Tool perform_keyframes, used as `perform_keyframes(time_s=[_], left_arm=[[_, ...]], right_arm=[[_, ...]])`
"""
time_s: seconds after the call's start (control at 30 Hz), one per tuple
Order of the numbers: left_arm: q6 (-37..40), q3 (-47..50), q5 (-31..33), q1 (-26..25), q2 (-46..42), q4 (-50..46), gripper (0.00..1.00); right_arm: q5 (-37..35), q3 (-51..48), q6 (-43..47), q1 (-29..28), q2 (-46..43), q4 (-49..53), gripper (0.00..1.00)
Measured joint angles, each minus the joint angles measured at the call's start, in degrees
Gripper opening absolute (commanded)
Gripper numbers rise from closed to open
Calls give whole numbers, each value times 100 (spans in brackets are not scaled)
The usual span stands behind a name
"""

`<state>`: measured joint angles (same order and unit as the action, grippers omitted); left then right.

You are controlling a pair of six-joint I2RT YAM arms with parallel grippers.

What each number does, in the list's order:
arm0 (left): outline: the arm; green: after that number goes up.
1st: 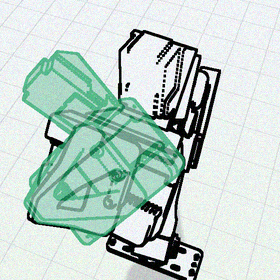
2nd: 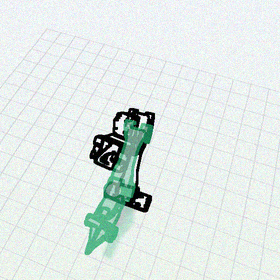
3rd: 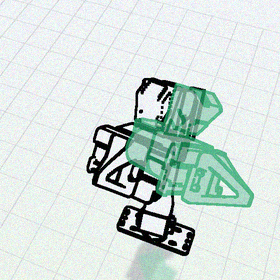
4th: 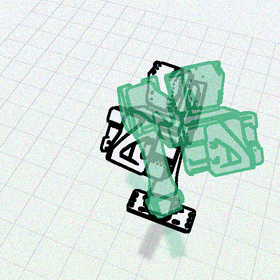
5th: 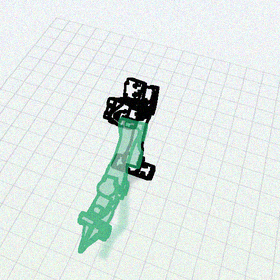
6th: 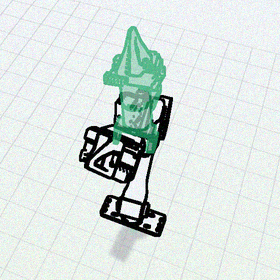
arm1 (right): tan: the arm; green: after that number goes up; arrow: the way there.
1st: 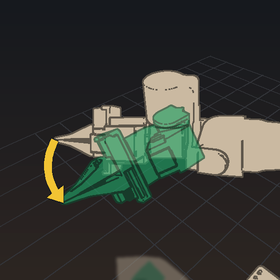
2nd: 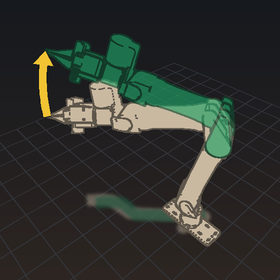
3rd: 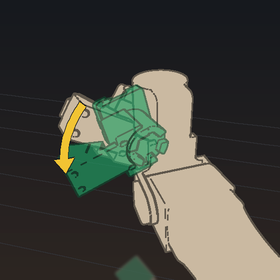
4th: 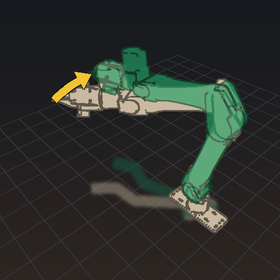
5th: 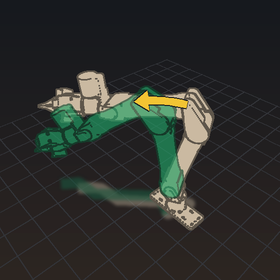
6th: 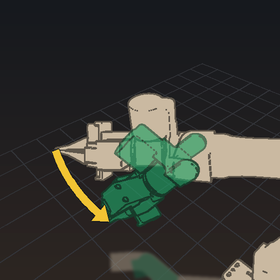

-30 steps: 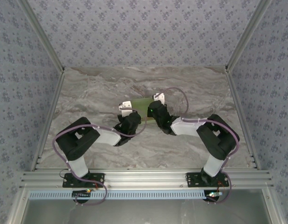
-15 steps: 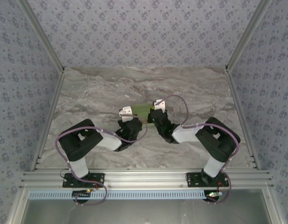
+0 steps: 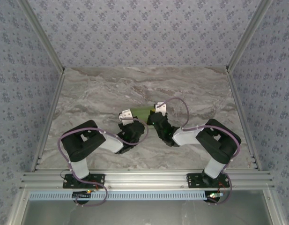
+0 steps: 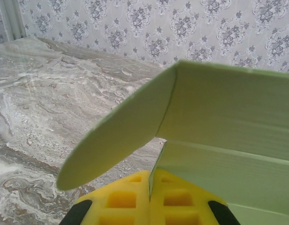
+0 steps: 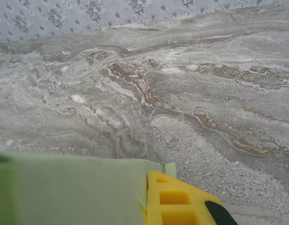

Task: Fold the paper box

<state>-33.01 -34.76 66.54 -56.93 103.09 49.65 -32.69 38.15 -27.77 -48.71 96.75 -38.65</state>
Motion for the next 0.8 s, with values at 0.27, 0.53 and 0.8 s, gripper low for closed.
perform_keyframes(time_s=[0.27, 0.53, 0.8], left_arm=[[-267, 7, 170, -63, 15, -96, 0], [-675, 2, 332, -133, 9, -411, 0], [-1174, -188, 533, -203, -39, -1143, 0]], right_arm=[[-122, -85, -291, -116, 0, -92, 4], [-254, -138, -317, -216, 2, -144, 5], [-387, -35, -549, -293, 0, 107, 6]])
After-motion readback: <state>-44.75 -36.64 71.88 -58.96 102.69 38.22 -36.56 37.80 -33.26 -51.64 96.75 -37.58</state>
